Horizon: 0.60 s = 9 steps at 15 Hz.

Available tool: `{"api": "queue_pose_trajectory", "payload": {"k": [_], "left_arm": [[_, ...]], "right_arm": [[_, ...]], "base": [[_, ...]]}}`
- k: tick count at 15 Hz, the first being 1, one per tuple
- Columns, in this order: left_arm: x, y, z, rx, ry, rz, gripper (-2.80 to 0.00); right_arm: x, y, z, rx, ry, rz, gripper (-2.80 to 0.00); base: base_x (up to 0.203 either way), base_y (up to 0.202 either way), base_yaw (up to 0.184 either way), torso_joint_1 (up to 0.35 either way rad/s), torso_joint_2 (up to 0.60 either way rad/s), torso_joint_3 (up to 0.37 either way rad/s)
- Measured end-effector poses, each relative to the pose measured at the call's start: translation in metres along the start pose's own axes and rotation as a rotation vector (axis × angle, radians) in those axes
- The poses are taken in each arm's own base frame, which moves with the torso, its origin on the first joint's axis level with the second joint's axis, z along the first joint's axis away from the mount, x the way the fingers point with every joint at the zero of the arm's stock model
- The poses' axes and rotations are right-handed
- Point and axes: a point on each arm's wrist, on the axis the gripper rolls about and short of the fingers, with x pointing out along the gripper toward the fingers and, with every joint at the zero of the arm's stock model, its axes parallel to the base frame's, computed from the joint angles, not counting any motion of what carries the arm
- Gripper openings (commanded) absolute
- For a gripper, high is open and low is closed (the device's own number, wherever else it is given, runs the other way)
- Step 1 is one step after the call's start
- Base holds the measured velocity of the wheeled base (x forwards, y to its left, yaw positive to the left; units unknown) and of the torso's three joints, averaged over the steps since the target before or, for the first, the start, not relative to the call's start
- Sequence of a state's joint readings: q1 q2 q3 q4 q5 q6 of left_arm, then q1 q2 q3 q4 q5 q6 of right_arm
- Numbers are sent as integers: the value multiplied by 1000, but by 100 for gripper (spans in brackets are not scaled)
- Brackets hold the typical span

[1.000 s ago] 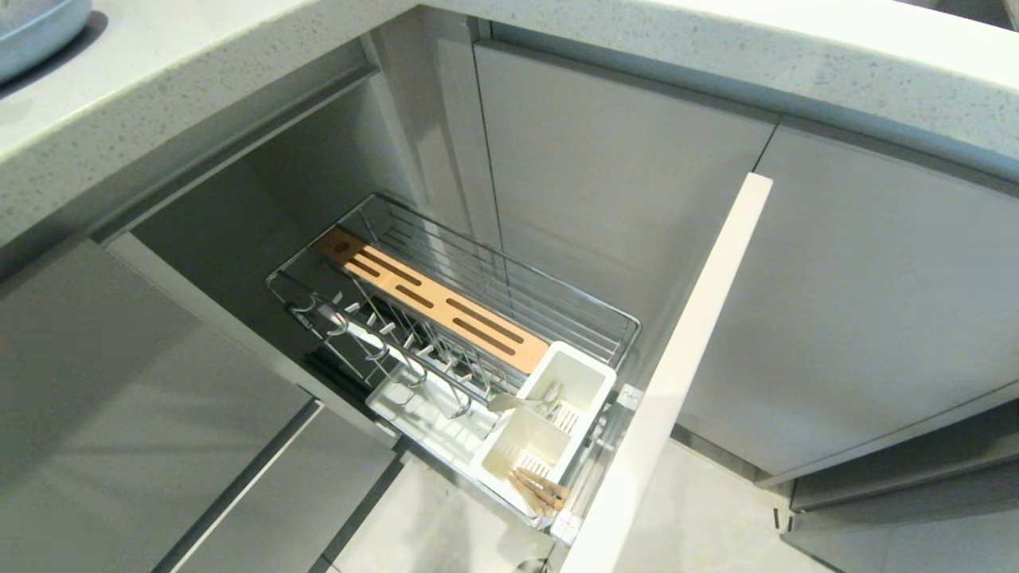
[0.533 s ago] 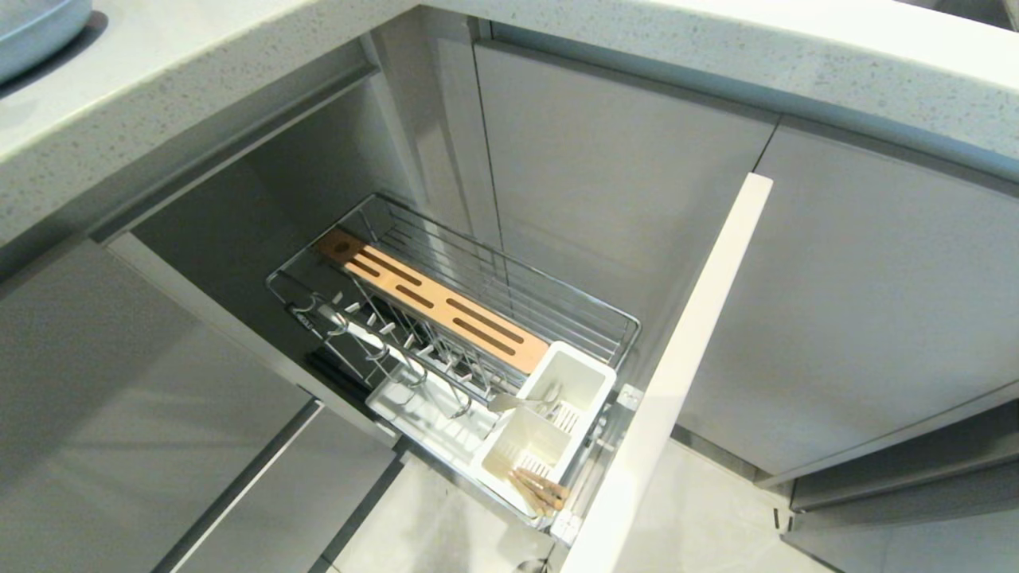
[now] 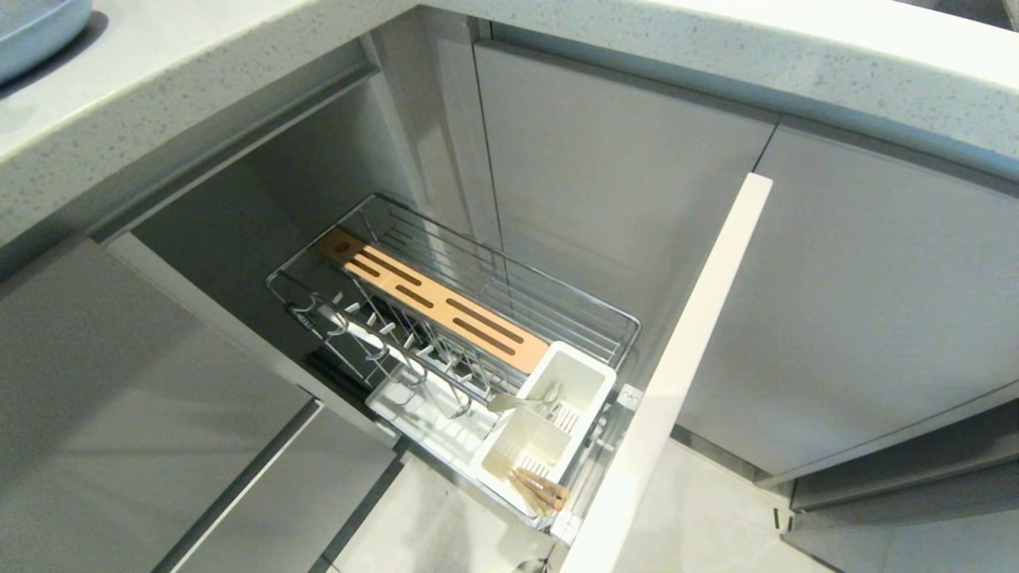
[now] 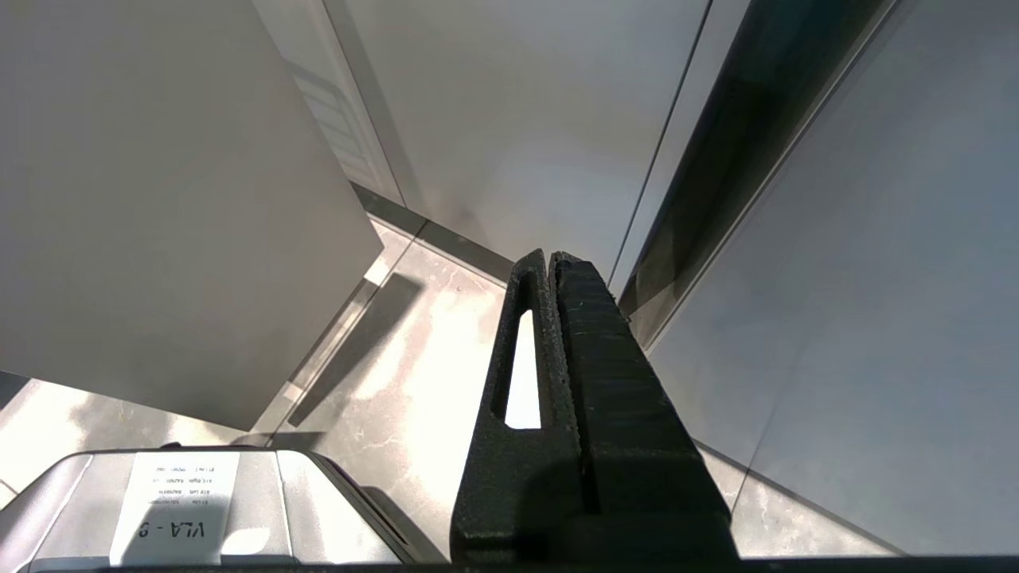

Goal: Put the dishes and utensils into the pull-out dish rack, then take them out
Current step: Take the fork out of the cupboard

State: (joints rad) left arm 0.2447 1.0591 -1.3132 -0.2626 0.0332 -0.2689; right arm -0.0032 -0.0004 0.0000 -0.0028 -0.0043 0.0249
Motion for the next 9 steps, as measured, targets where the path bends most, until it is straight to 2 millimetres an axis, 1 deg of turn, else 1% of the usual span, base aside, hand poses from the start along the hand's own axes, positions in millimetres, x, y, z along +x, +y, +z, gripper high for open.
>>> {"api": "queue_pose_trajectory", "payload": {"k": [9], "left_arm": [[-3,-1,3,-1,-10,-3,0]], "right_arm": [[0,0,0,0,0,0,-280]], "base": [[0,0,0,0,0,0]]}}
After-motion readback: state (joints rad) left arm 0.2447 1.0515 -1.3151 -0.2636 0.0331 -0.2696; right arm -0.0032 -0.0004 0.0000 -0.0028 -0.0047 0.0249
